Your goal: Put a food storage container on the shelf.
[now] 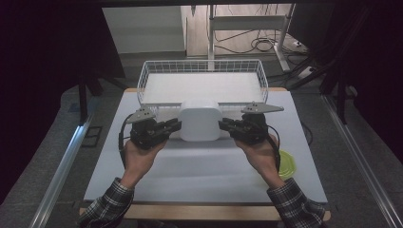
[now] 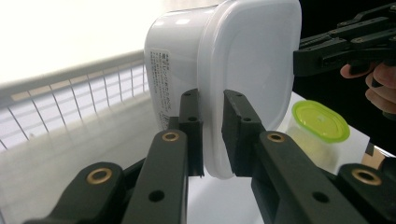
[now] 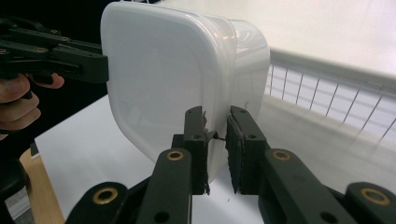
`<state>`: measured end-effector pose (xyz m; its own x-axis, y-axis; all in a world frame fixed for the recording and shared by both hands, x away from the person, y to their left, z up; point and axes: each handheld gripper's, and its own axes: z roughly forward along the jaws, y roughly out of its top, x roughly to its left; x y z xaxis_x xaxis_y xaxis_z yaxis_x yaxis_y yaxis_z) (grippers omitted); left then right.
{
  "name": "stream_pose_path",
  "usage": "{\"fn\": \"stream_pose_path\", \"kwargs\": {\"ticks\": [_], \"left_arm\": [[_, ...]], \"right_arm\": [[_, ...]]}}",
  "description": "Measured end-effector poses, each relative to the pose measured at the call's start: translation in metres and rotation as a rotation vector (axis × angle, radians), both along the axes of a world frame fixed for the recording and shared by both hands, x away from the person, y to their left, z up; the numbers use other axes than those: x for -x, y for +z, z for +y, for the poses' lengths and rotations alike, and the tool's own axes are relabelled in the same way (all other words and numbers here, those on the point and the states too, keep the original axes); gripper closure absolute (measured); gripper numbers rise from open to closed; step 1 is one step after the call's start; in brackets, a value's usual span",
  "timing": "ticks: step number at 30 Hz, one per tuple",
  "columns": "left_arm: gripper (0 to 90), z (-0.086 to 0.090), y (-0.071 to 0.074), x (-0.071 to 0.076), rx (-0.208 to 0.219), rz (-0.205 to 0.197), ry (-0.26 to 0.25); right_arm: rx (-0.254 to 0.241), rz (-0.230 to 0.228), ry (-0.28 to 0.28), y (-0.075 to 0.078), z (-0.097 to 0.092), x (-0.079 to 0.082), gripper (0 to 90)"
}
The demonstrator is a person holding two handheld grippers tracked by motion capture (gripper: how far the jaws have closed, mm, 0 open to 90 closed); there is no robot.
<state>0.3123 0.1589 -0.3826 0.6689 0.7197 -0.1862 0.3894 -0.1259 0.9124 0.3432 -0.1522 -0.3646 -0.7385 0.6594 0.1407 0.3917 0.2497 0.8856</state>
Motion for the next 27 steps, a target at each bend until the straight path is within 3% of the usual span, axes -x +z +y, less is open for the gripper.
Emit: {"fn": "stream_pose_path", "kwargs": {"ticks": [8, 14, 27], "left_arm": [[78.9, 0.002, 0.023, -0.008, 0.004, -0.028, 0.011], [78.9, 0.004, 0.040, -0.023, 0.010, -0.035, 0.020], [78.6, 0.007, 0.056, -0.052, 0.039, -0.014, 0.034]], "right_arm": [[-0.021, -0.022, -0.001, 0.021, 0.002, -0.011, 78.5], [-0.034, -0.032, -0.010, 0.036, 0.005, -0.023, 78.2], [-0.060, -0.033, -0.038, 0.055, 0.010, -0.050, 77.9]]}}
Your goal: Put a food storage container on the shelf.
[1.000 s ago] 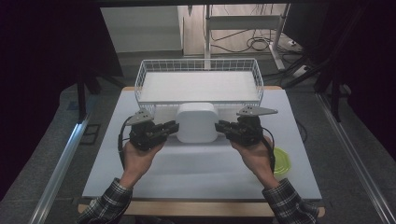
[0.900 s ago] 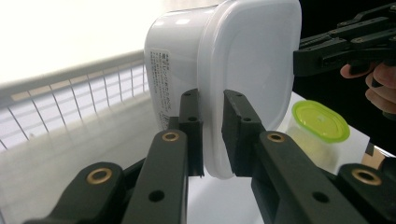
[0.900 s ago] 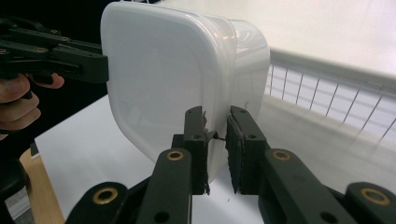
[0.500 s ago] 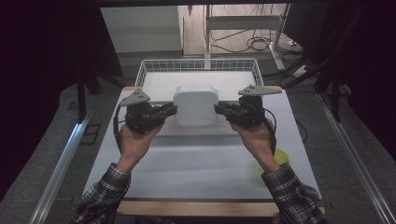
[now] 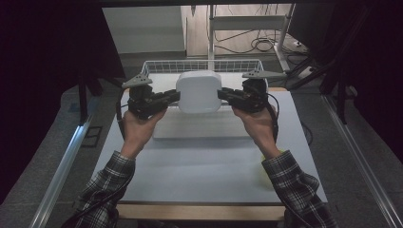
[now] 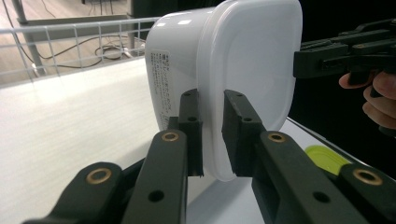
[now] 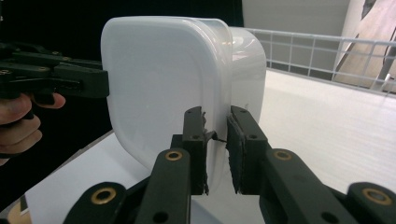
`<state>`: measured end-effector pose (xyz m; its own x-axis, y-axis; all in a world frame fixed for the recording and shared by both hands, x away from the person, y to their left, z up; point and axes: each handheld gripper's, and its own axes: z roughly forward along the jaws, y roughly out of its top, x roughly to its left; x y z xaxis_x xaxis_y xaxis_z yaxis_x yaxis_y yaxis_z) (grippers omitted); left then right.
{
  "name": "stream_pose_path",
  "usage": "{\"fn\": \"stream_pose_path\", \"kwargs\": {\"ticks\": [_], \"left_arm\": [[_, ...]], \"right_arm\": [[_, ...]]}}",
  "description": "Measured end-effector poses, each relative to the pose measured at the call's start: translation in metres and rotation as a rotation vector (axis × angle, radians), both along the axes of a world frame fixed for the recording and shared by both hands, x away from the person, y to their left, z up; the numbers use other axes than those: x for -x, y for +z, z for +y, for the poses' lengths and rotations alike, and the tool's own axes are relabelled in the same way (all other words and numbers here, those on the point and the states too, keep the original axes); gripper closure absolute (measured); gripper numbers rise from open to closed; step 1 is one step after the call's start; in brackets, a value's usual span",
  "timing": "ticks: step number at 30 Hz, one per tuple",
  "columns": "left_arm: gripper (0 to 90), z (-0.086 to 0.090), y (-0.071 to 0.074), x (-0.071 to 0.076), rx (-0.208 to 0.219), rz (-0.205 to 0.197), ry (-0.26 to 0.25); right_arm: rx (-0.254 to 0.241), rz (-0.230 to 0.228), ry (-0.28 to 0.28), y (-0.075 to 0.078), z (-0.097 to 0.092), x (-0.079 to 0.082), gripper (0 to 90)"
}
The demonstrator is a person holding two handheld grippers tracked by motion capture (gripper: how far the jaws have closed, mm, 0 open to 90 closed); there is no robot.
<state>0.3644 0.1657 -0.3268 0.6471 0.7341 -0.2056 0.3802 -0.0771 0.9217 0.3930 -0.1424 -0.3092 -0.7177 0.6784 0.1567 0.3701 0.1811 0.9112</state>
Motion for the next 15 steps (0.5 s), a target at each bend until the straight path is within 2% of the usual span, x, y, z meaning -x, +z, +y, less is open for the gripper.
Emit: {"fn": "stream_pose_path", "kwargs": {"ticks": [5, 10, 12, 15], "left_arm": [[78.2, 0.000, 0.001, -0.010, 0.006, 0.012, 0.003], [76.6, -0.001, 0.001, -0.016, 0.009, 0.007, 0.007], [72.9, -0.001, 0.001, -0.022, 0.012, 0.003, 0.010], [66.3, -0.003, 0.002, -0.027, 0.004, -0.006, 0.012]], "right_arm": [[-0.003, 0.010, -0.013, 0.002, 0.001, -0.010, 77.7], [-0.010, 0.017, -0.019, 0.002, 0.001, -0.016, 77.3], [-0.014, 0.029, -0.020, 0.003, 0.003, -0.021, 76.5], [-0.007, 0.018, -0.024, 0.003, 0.006, -0.025, 71.3]]}}
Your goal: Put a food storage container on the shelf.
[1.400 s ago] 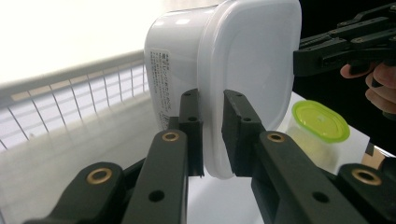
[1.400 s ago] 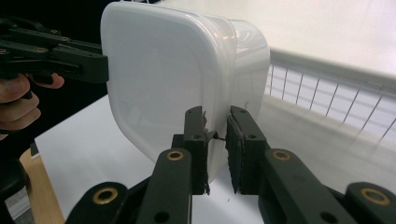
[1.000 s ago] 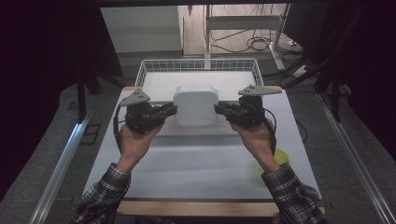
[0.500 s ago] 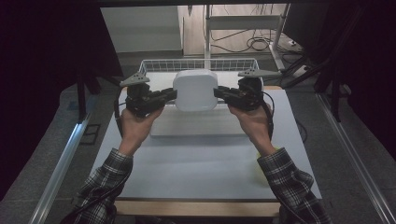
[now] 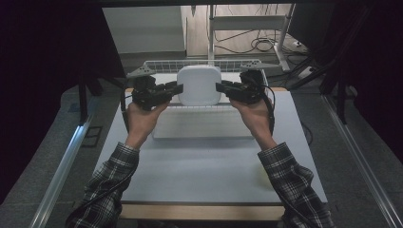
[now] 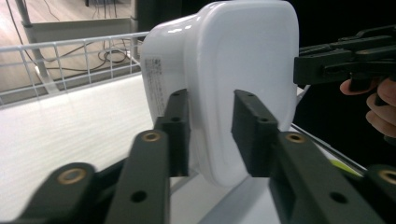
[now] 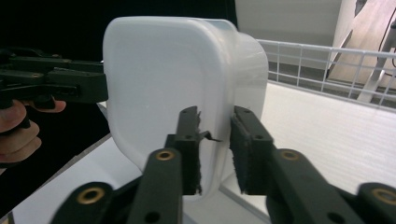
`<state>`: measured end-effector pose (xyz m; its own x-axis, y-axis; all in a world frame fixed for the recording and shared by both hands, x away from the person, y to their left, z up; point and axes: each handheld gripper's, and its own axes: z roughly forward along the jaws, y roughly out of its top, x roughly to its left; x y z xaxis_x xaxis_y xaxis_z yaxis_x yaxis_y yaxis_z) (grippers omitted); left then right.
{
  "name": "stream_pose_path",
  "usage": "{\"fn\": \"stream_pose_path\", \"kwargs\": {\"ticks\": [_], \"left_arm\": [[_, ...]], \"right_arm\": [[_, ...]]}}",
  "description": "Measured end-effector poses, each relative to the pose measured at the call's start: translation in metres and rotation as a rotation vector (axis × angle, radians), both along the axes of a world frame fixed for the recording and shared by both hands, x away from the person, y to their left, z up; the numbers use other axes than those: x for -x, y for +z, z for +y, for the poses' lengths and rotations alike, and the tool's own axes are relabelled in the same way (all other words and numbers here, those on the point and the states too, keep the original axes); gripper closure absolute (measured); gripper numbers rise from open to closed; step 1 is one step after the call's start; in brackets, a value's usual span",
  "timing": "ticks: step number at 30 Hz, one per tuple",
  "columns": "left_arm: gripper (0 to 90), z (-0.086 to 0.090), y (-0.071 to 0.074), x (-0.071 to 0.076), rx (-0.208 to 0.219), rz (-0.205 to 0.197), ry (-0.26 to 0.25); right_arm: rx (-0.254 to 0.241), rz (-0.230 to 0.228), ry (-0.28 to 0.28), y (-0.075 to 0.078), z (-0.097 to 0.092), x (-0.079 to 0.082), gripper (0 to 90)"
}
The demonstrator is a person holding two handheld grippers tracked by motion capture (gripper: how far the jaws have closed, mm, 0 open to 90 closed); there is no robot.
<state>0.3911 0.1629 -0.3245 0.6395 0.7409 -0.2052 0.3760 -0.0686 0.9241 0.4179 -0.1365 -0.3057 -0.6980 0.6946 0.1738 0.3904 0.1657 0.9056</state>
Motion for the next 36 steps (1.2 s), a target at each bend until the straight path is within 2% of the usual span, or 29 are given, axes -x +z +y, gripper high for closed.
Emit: {"fn": "stream_pose_path", "kwargs": {"ticks": [4, 11, 16, 18, 23, 28, 32, 34, 36], "left_arm": [[58.8, -0.003, 0.000, -0.005, -0.013, -0.015, 0.007], [48.0, -0.008, -0.002, -0.014, -0.022, -0.030, 0.015], [46.3, -0.010, -0.004, -0.021, -0.031, -0.019, 0.028], [46.6, -0.010, -0.005, -0.026, -0.037, -0.009, 0.034], [46.4, -0.009, -0.007, -0.031, -0.014, 0.004, 0.028], [40.6, -0.009, -0.005, -0.037, -0.016, 0.024, 0.041], [37.7, -0.007, -0.005, -0.043, -0.006, 0.039, 0.043], [35.6, -0.007, -0.005, -0.046, -0.021, 0.030, 0.062], [35.7, -0.007, -0.003, -0.049, -0.052, 0.019, 0.084]], "right_arm": [[0.013, -0.019, -0.003, 0.001, 0.005, -0.004, 65.7], [0.032, -0.026, -0.008, 0.001, 0.009, -0.012, 59.3], [0.049, -0.020, -0.019, -0.002, 0.013, -0.019, 56.6], [0.038, -0.012, -0.022, -0.003, 0.014, -0.023, 54.5], [0.035, 0.001, -0.024, -0.003, 0.014, -0.029, 51.2], [0.070, -0.025, -0.060, -0.003, 0.019, -0.032, 46.3], [0.077, -0.033, -0.077, -0.003, 0.022, -0.036, 45.7], [0.079, -0.038, -0.085, -0.003, 0.023, -0.038, 45.5], [0.063, -0.029, -0.085, -0.004, 0.024, -0.040, 47.1]]}}
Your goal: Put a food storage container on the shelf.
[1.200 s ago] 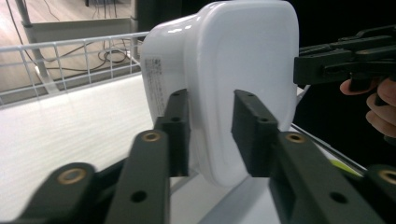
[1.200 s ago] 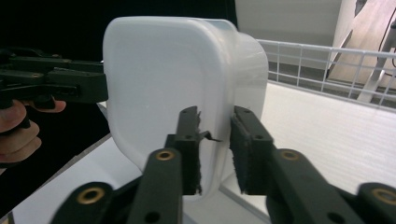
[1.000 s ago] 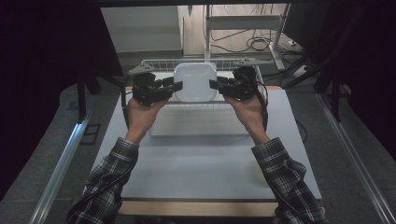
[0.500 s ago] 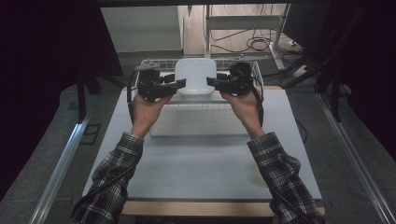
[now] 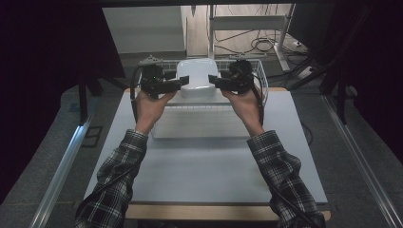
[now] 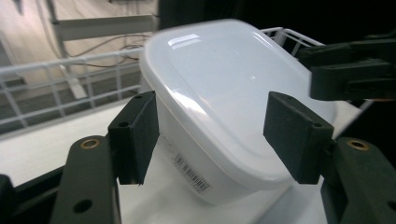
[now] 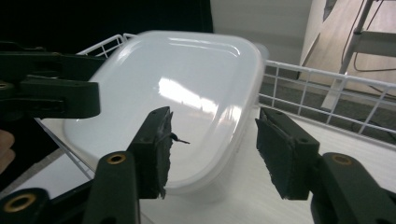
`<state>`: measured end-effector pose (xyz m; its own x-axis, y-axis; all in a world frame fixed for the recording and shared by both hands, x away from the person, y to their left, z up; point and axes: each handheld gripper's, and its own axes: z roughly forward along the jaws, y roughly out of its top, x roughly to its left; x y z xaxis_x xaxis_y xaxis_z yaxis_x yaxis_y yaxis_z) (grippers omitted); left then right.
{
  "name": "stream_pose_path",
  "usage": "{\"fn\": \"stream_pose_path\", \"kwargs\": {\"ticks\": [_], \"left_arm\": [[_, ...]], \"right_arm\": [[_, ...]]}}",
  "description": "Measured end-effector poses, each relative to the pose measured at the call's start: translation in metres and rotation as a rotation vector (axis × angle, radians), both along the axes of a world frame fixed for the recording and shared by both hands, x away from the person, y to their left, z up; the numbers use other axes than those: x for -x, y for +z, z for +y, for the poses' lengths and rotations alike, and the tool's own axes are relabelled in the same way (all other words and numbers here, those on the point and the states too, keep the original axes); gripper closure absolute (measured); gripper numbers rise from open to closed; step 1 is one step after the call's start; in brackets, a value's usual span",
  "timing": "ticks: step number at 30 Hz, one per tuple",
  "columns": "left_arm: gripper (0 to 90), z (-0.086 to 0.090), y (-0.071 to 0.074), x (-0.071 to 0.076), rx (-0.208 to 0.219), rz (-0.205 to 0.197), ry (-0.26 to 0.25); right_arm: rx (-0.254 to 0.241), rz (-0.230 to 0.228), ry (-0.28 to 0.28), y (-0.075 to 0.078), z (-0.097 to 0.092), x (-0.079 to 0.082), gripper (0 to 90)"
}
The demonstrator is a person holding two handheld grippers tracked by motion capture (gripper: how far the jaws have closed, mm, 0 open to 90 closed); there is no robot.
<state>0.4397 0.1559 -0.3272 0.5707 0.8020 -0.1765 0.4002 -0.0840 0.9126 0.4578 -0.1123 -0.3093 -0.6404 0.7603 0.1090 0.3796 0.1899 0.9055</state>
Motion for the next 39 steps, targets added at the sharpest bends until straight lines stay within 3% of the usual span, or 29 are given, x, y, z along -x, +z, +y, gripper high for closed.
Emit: {"fn": "stream_pose_path", "kwargs": {"ticks": [9, 14, 17, 20, 22, 26, 33, 39], "left_arm": [[35.6, -0.003, 0.003, -0.006, -0.026, -0.010, 0.031], [28.2, 0.001, 0.007, 0.002, 0.010, -0.023, -0.019], [21.6, 0.001, 0.008, 0.010, -0.004, -0.022, -0.073], [15.6, 0.000, 0.007, 0.019, -0.029, -0.034, -0.090], [12.1, -0.001, 0.003, 0.029, -0.057, -0.030, -0.124], [8.6, 0.001, -0.005, 0.042, -0.069, -0.032, -0.157], [5.5, 0.005, -0.021, 0.067, -0.083, -0.044, -0.181], [3.8, 0.008, -0.037, 0.086, -0.094, -0.058, -0.170]], "right_arm": [[-0.003, 0.003, -0.010, 0.000, 0.001, -0.004, 44.4], [-0.026, -0.015, 0.017, 0.003, -0.005, 0.001, 36.3], [-0.041, -0.009, 0.055, 0.004, -0.010, 0.007, 31.0], [-0.035, -0.009, 0.075, 0.001, -0.015, 0.015, 25.8], [-0.031, -0.006, 0.095, -0.002, -0.018, 0.020, 23.1], [-0.034, -0.006, 0.122, -0.009, -0.025, 0.030, 19.5], [-0.002, -0.012, 0.165, -0.024, -0.028, 0.049, 13.9], [0.027, -0.013, 0.188, -0.038, -0.031, 0.063, 10.3]]}}
